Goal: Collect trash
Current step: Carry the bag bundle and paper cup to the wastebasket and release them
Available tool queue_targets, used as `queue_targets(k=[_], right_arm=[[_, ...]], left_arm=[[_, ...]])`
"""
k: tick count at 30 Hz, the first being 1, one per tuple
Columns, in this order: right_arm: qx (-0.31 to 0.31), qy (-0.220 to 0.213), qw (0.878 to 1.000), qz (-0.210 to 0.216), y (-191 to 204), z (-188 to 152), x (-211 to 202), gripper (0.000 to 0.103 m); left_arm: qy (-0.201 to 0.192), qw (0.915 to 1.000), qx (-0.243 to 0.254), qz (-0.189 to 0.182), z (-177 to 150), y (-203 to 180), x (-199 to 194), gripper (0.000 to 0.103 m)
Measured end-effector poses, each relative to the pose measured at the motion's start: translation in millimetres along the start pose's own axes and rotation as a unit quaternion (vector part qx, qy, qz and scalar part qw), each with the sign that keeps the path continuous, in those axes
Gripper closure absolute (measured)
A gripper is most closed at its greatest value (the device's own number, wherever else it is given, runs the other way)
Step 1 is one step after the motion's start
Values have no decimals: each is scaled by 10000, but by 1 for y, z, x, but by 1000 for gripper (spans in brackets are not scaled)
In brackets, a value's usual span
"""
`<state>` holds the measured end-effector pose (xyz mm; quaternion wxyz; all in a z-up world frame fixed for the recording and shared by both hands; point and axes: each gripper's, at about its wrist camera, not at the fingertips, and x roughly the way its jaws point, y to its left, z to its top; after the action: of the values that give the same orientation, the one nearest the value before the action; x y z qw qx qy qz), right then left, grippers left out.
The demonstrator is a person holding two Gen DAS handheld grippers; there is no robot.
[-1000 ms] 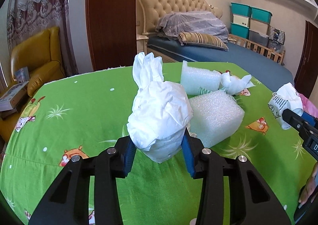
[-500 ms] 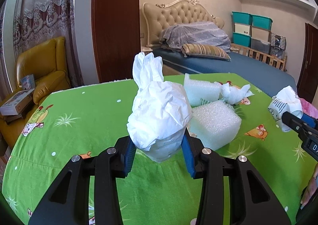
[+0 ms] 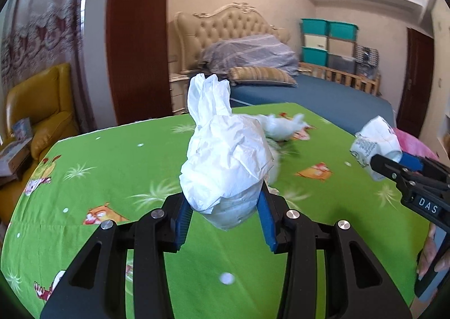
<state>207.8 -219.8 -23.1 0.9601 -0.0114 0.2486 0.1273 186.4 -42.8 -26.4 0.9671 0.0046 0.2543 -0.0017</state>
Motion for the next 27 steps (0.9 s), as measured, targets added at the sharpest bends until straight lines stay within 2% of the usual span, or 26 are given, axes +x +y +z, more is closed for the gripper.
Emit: queue_targets(k=[7, 27], right_arm=[[-175, -62, 9998, -51, -7, -9, -28, 51], [-6, -26, 9999, -136, -43, -25, -54, 51]], left_arm=[[109, 9986, 370, -366, -9, -35, -7, 63], [332, 9894, 1105, -879, -17, -96, -7, 62]])
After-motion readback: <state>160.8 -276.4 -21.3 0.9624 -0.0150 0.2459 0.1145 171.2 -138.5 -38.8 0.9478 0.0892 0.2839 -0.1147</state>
